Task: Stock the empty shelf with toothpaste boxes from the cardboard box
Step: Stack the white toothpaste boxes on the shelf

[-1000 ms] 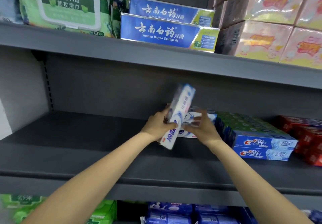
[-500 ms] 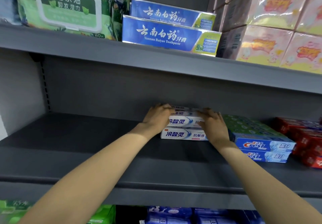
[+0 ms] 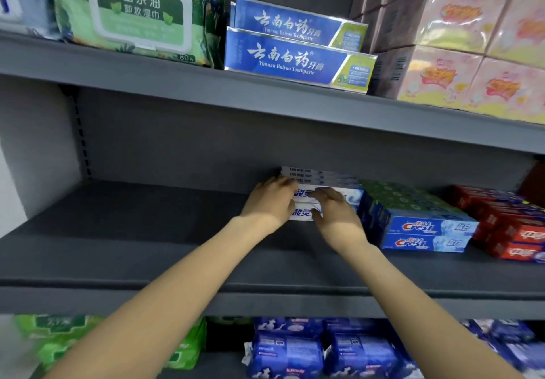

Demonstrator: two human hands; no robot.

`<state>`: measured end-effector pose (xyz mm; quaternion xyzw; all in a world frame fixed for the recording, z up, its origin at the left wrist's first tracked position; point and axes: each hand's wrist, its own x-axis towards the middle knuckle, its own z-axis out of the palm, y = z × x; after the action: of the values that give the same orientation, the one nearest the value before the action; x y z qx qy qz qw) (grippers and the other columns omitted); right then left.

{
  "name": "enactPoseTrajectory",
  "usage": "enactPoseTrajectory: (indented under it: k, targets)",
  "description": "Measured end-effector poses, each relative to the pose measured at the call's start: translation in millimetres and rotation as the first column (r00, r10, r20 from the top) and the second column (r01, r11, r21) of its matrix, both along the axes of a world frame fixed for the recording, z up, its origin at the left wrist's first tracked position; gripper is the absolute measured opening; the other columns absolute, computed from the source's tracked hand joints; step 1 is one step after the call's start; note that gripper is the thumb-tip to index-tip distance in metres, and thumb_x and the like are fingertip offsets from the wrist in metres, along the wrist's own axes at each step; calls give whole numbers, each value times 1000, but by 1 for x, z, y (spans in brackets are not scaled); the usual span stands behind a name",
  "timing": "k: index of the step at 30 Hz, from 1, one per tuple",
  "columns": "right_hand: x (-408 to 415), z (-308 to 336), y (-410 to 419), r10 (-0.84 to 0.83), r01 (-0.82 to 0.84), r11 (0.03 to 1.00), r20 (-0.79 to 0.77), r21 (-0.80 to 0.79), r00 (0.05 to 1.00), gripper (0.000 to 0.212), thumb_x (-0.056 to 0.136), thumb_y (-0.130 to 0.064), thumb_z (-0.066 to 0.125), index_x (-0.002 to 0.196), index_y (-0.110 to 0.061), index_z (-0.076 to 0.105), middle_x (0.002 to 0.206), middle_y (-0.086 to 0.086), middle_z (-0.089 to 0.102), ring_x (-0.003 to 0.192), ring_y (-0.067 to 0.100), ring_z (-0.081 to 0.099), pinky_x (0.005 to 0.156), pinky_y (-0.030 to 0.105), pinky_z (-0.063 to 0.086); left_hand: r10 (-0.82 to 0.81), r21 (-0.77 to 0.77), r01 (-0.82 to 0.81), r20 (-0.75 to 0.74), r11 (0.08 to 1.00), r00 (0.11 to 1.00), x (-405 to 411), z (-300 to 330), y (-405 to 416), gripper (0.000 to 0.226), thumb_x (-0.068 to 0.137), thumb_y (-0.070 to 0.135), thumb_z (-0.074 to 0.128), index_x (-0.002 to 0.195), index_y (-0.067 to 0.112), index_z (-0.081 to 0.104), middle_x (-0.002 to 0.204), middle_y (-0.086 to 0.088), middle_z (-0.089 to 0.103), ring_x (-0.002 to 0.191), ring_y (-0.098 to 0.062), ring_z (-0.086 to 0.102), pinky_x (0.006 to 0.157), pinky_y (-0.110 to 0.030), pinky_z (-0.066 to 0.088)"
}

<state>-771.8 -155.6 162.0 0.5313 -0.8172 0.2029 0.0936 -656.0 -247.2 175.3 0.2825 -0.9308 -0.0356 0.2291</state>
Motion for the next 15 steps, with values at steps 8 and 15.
enactPoseTrajectory:
  k: [8,15]
  targets:
    - [112,-23,66,261,-246,959,104,-138,960,30,88,-7,49,115,-11,60,104,10,60,98,27,57,83,37,46,114,-19,-115,-40,993,993,124,-24,83,23,95,21,45,115,19,55,111,-1,61,104,-23,57,82,-36,46]
    - [256,-97,136,431,-456,890,281,28,858,21,88,-11,49,102,-11,64,100,11,64,97,30,58,80,38,46,333,-32,-331,125,943,935,280,-99,180,10,72,13,69,81,13,64,72,-7,67,70,-28,66,56,-32,49]
